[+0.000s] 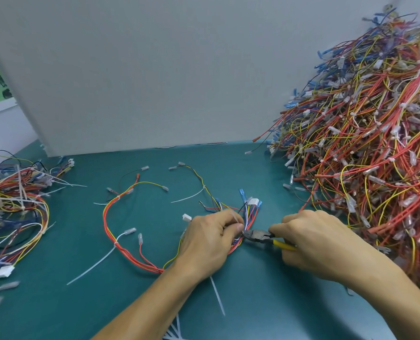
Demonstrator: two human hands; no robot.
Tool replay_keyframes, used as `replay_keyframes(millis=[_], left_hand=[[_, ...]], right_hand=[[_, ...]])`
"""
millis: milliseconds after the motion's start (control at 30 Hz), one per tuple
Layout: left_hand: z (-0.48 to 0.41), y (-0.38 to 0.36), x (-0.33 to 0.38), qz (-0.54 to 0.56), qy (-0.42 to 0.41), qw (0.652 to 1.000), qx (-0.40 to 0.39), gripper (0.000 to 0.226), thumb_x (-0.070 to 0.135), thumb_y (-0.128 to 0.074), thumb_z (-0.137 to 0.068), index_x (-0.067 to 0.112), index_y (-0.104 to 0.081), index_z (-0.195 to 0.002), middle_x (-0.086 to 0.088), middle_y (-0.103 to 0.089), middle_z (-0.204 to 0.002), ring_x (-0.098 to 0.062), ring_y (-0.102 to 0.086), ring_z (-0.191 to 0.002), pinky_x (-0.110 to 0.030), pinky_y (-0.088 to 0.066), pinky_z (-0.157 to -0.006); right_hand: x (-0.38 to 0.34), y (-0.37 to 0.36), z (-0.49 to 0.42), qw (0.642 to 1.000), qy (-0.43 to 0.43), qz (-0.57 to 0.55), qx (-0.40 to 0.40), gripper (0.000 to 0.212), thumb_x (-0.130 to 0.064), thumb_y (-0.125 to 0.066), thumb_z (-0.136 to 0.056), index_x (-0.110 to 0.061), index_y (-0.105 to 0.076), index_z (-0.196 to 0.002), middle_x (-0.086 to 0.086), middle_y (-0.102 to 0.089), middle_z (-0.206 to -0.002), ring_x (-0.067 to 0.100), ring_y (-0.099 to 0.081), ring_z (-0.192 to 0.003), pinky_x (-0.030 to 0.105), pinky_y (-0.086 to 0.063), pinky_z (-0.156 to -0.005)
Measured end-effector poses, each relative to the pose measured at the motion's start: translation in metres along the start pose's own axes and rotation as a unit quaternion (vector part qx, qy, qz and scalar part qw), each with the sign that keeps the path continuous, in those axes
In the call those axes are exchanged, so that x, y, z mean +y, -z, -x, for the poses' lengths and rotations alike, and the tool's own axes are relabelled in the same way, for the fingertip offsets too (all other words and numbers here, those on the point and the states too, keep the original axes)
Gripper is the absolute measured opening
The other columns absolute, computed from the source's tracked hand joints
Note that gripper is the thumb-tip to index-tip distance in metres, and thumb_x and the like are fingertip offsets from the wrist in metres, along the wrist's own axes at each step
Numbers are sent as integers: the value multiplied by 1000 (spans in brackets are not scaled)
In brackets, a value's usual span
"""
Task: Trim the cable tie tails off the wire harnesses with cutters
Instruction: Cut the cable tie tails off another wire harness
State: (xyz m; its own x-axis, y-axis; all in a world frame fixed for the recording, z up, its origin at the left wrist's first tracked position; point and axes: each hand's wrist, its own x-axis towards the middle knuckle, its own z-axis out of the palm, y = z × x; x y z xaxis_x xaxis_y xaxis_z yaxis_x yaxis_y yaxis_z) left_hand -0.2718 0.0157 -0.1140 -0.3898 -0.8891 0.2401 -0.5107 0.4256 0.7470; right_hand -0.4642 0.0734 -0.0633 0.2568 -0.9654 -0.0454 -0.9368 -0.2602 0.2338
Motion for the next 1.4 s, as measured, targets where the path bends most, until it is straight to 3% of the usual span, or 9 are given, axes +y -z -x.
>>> replay_keyframes(millis=[133, 233, 467, 667, 767, 1033, 1133, 1233, 1400], left_hand=[[-1, 1, -1, 25, -15, 999, 24, 16, 18, -63, -88, 29, -66, -77, 18, -64, -89, -7, -60, -71, -31, -50, -73], [-1, 8, 4, 139, 23, 989, 39, 15, 7, -61, -90, 18, -65, -80, 4, -63, -109, -14, -64, -65, -30, -54, -62], [-8, 59, 19, 466, 90, 876, 86, 32, 12, -38, -100, 9, -50, -70, -10, -64, -66, -20, -56, -50, -28, -47, -44], [-4, 77, 16, 383, 128, 914, 48, 23, 3, -35, -99, 5, -58, -94, -6, -59, -60, -14, -49, -44, -23, -40, -42], [-3, 78, 13, 339, 118, 932, 47, 27, -8, -31, -92, 11, -50, -86, -3, -56, -57, -16, -47, -45, -25, -40, -43], [7, 67, -3, 471, 113, 872, 71, 20, 3, -46, -53, 18, -35, -60, -2, -32, -57, -18, -29, -51, -31, -30, -50], [8, 71, -11, 292, 41, 951, 94, 37, 30, -67, -59, 20, -33, -49, -1, -29, -52, -15, -27, -50, -29, -29, -53], [10, 69, -19, 5, -72, 997, 40, 56, 61, -49, -80, 11, -39, -56, 7, -28, -52, -8, -26, -50, -26, -26, -50], [12, 66, -17, -129, -171, 976, -28, 26, 16, -48, -88, 19, -66, -106, 18, -56, -81, 0, -49, -73, -7, -36, -69]], right_hand=[[0, 0, 0, 1000, -2, 4, -13, 14, -35, -45, -83, -23, -48, -91, -2, -55, -89, 29, -57, -90, 30, -37, -62], [1, 0, 0, 999, -7, -10, -30, 15, -34, -45, -82, -21, -47, -89, 1, -57, -89, 31, -57, -90, 32, -41, -64], [2, -3, 0, 996, -13, -71, -45, 14, -33, -45, -81, -19, -46, -85, 2, -47, -77, 32, -56, -87, 35, -49, -68], [15, 4, 5, 995, -23, -100, -7, 25, -44, -48, -82, -24, -54, -96, -2, -55, -80, 23, -56, -83, 38, -50, -71], [15, 10, 8, 993, -15, -118, 15, 27, -48, -42, -83, -37, -50, -106, -9, -49, -87, 17, -54, -89, 33, -48, -72], [-8, 1, 6, 989, 16, -120, 82, 48, -55, -31, -95, -42, -26, -141, -8, -39, -106, 19, -45, -105, 35, -39, -89], [-25, -7, 4, 990, 32, -79, 114, 49, -53, -29, -96, -38, -25, -143, -3, -45, -111, 24, -48, -101, 36, -39, -81], [-38, -5, 4, 992, 24, -46, 117, 46, -45, -61, -85, -27, -59, -127, 2, -58, -88, 28, -59, -73, 34, -43, -56], [-41, -11, 0, 989, 6, -4, 146, 45, -33, -86, -52, -19, -76, -94, 2, -56, -61, 26, -54, -47, 29, -37, -39]])
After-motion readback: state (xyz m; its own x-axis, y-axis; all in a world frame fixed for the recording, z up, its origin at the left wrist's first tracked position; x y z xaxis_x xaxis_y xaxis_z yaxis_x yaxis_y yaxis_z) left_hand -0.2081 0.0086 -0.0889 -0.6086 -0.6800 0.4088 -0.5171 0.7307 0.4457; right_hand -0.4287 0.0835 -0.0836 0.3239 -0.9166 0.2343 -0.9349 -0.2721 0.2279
